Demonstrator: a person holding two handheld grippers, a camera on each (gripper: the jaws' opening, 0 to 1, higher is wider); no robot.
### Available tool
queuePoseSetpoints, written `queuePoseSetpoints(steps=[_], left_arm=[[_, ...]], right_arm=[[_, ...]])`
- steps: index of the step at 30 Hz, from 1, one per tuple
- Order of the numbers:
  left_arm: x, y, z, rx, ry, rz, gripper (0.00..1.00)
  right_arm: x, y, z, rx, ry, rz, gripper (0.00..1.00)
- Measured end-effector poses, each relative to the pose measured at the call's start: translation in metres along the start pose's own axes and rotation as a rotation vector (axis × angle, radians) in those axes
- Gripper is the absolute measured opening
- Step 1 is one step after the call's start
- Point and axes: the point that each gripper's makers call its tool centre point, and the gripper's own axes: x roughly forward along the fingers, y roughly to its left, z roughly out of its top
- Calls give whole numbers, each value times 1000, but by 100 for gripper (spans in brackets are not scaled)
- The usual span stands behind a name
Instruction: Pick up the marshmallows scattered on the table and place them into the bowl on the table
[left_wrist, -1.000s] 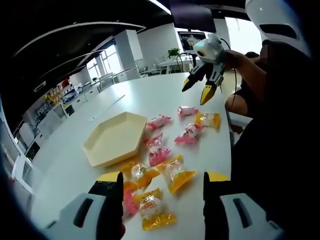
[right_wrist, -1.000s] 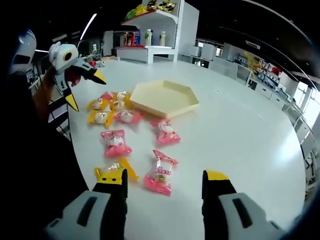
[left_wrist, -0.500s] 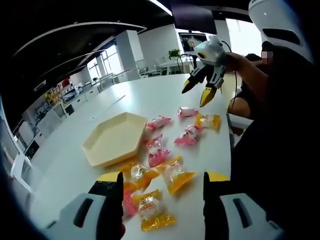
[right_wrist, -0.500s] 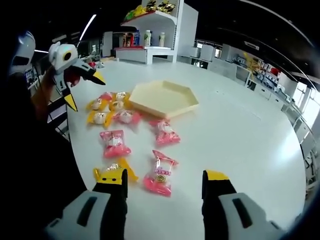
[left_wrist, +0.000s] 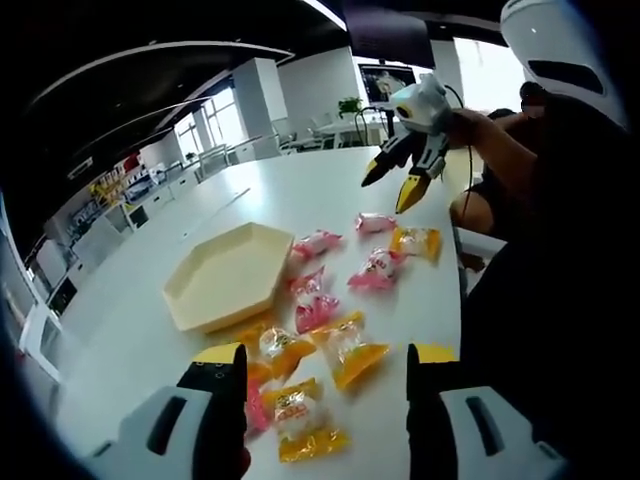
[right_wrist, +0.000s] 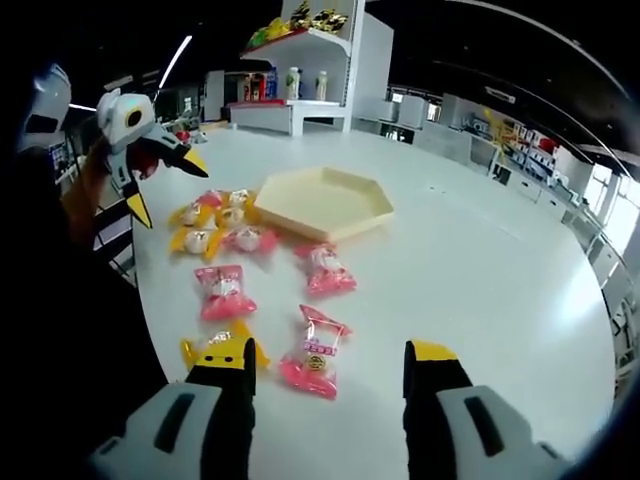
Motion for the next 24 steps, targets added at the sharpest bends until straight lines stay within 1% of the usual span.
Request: queuePoseSetpoints(steps=[3,7,10,13,17,21,24], left_arm=[[0,-5,6,2,-22,-17,65],[1,-6,5,10,-16,-22,63],[1,-7,7,4,-24,-30,63],[1,-8,7,12,-19,-31,63],[1,-8,7,8,-20,-29,63],[2,-7,4,8,-11,-26,63],[3,-7,1,10,2,-23,63]], right_arm=[[0,0,0,3,-6,11,60],[1,0,2,21,-22,21,60],[2,-1,1,27,-25,22,60],[4,0,2,45,-36,40,60],[4,-2,3,57,-46,34,60],[4,-3,3,62,-50,33,60],[5,-1,4,65,-56,47,60]])
